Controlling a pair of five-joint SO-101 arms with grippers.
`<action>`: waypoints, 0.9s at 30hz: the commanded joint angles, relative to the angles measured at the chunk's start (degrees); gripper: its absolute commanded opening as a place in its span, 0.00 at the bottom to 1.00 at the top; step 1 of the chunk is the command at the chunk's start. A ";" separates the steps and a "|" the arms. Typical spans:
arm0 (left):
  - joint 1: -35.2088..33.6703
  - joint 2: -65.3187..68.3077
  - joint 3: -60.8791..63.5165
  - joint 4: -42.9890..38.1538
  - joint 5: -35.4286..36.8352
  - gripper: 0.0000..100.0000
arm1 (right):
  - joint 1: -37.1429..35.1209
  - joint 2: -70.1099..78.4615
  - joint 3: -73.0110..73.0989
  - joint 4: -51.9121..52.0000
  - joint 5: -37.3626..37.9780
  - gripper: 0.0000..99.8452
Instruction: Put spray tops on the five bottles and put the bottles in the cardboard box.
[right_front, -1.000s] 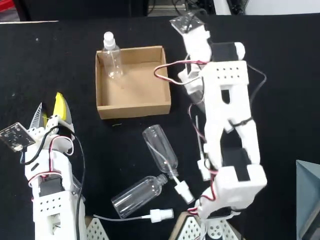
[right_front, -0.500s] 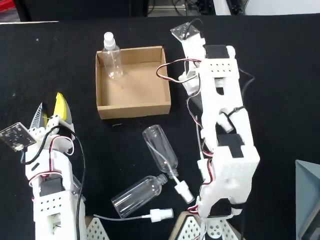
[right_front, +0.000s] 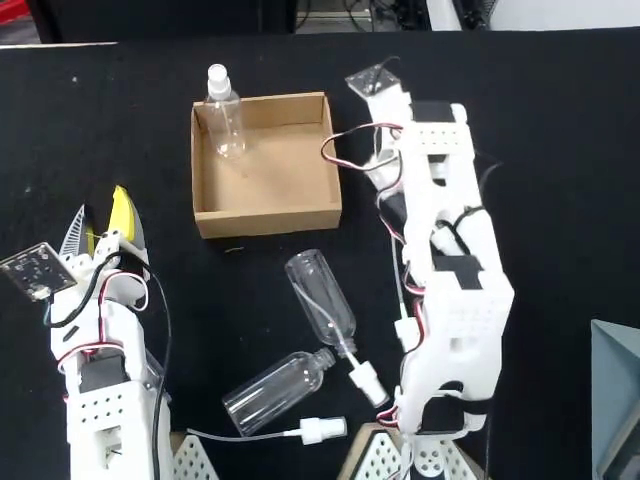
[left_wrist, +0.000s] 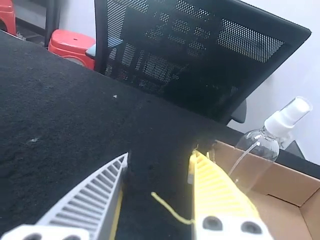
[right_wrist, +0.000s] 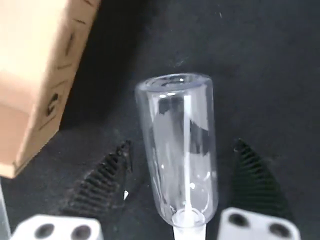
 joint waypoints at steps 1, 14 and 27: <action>-0.22 -0.70 1.45 0.26 -0.44 0.19 | 1.41 0.84 -3.65 -1.05 0.62 0.26; -0.22 -0.70 1.45 0.26 -0.44 0.19 | 1.32 2.42 -3.65 2.55 0.35 0.14; -0.13 -0.70 1.45 0.26 -0.44 0.19 | 0.26 2.24 -3.65 6.24 -5.80 0.02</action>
